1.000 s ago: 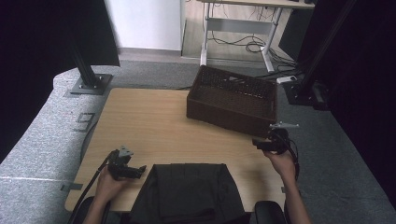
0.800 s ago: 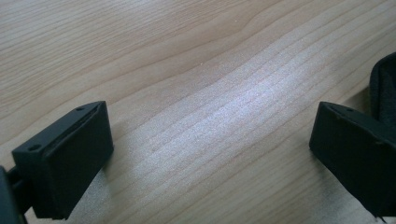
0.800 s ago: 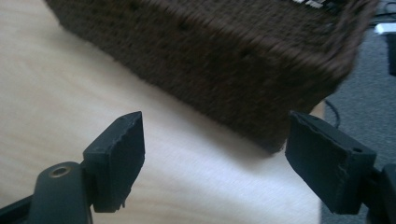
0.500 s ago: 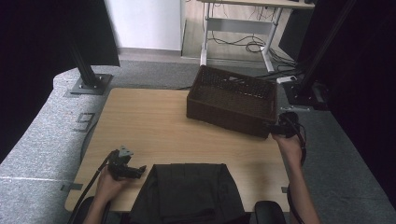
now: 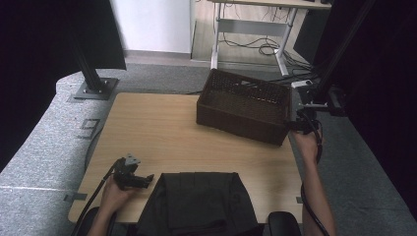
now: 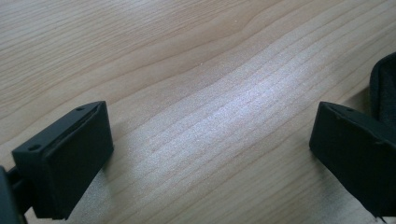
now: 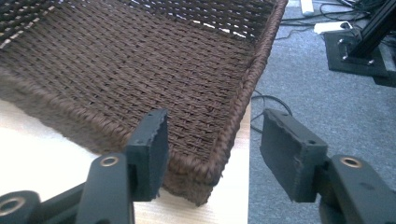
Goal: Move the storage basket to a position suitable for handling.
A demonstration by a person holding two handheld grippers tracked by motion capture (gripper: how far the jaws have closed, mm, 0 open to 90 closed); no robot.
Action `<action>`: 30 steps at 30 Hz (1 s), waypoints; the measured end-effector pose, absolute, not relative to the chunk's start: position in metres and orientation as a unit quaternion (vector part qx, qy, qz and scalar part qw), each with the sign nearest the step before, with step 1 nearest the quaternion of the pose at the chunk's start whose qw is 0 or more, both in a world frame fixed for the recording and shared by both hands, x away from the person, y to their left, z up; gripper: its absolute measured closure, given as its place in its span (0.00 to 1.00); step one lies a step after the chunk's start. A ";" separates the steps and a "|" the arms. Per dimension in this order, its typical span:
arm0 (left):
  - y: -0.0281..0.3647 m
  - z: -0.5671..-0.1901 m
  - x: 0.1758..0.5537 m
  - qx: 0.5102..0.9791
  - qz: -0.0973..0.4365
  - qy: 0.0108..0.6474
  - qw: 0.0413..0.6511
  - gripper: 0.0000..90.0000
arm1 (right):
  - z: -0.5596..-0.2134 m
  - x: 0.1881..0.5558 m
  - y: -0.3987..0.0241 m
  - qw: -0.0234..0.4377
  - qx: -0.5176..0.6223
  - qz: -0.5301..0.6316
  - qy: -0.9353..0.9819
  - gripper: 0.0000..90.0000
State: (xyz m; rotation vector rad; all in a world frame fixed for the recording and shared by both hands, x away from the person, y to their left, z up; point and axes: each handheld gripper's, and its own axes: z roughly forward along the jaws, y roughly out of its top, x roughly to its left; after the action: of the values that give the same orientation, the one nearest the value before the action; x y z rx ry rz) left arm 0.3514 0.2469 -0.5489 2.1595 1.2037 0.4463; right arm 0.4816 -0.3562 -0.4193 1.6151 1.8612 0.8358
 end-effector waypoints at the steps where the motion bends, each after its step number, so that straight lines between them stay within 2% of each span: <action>1: 0.247 -0.549 0.351 0.817 0.169 0.456 0.309 0.00 | -0.420 0.484 -0.356 0.266 0.600 0.305 0.690 0.47; 8: 0.246 -0.549 0.351 0.817 0.169 0.456 0.309 0.00 | -0.433 0.500 -0.355 0.253 0.615 0.283 0.691 0.55; 16: 0.246 -0.549 0.351 0.817 0.169 0.456 0.309 0.00 | -0.438 0.502 -0.356 0.237 0.632 0.280 0.683 0.67; 19: 0.246 -0.549 0.351 0.817 0.169 0.456 0.309 0.00 | -0.439 0.498 -0.357 0.234 0.631 0.277 0.686 0.77; 30: 0.246 -0.549 0.351 0.817 0.169 0.456 0.309 0.00 | -0.443 0.480 -0.347 0.237 0.616 0.279 0.697 0.75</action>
State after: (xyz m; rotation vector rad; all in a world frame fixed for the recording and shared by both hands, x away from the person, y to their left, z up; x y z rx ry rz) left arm 0.3512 0.2465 -0.5489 2.1598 1.2042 0.4462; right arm 0.4804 -0.3471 -0.4426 1.6893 1.9101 0.7646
